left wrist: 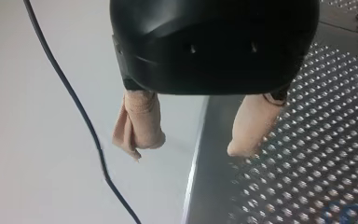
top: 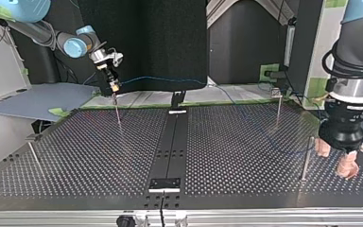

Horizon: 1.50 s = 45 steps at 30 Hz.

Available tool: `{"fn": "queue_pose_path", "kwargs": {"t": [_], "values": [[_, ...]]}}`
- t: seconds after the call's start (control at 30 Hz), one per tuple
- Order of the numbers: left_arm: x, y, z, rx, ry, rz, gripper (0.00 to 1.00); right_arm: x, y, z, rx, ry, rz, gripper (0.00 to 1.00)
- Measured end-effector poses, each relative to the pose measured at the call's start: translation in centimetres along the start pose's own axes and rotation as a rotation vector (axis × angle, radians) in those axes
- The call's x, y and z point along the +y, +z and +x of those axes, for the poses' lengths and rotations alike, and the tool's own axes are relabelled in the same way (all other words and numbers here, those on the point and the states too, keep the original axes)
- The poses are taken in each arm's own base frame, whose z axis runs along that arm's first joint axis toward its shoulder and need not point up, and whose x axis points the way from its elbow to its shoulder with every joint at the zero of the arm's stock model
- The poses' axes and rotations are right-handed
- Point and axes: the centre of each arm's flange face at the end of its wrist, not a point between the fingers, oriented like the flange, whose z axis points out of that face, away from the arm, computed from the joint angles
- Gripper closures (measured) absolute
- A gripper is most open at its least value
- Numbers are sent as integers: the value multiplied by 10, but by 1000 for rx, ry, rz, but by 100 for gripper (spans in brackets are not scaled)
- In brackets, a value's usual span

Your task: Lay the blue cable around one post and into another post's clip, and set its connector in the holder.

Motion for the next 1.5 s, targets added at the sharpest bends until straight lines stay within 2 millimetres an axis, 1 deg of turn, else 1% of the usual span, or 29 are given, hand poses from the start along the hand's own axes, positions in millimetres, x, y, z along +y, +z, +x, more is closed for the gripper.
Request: {"fn": "queue_pose_path", "kwargs": {"t": [0.27,0.33,0.4,0.5,0.67,0.9,1.07,1.5], "values": [[-16,-11,-31,-68,77,39,0,-1,0,0,-1,1,1,100],[-19,-12,-34,-74,92,45,0,-1,0,0,-2,1,1,100],[-21,-10,-32,-61,111,45,0,-1,0,0,-2,1,1,100],[-23,-5,-22,-24,138,34,0,-1,0,0,-3,1,1,100],[-27,-3,-10,21,186,18,0,0,-1,-1,-5,3,-1,100],[-25,2,12,71,260,-17,0,1,-1,-1,-5,3,-5,100],[-27,1,16,79,304,-14,0,1,-1,-1,-5,3,-6,100],[-31,-1,17,80,420,-13,0,1,-1,-1,-5,3,-6,100]]}}
